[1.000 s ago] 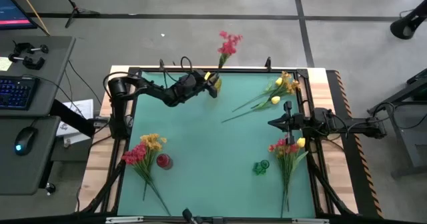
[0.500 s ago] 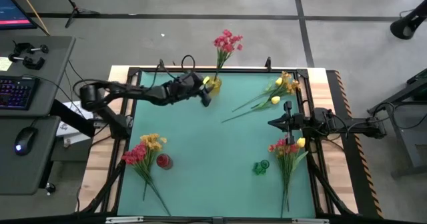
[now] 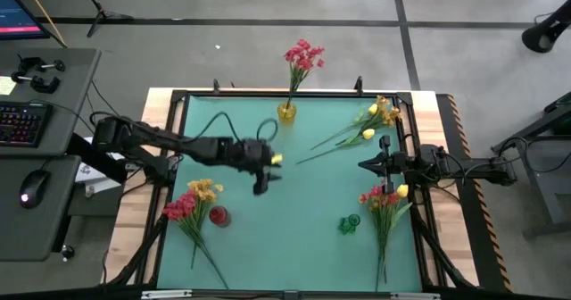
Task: Sort flowers into vase by color
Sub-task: Put the right red flowers into the yellow vase
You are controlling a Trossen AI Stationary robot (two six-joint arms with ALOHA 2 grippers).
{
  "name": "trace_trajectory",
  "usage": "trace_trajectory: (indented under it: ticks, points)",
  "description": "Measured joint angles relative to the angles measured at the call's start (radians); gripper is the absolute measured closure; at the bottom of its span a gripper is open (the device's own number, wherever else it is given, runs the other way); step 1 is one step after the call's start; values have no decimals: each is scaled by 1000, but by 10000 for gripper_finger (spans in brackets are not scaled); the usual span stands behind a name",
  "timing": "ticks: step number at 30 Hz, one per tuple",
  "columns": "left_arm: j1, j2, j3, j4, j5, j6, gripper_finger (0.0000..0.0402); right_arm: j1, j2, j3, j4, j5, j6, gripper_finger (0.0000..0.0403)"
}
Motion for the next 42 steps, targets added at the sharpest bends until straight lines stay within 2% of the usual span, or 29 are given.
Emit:
trace_trajectory:
  ticks: [6,17,23,28,37,42]
  points:
    - [-114,-4,0,-95,-151,82,220,0,0,0,0,0,0,402]
    - [-190,-5,1,-199,-167,66,220,0,0,0,0,0,0,402]
    - [-167,-5,1,-56,-225,58,220,0,0,0,0,0,0,402]
    - [-124,-4,1,19,-229,56,220,0,0,0,0,0,0,402]
    - [-99,-3,1,11,-233,69,220,0,0,0,0,0,0,402]
    - [-98,-32,0,-96,-282,84,220,0,0,0,0,0,0,402]
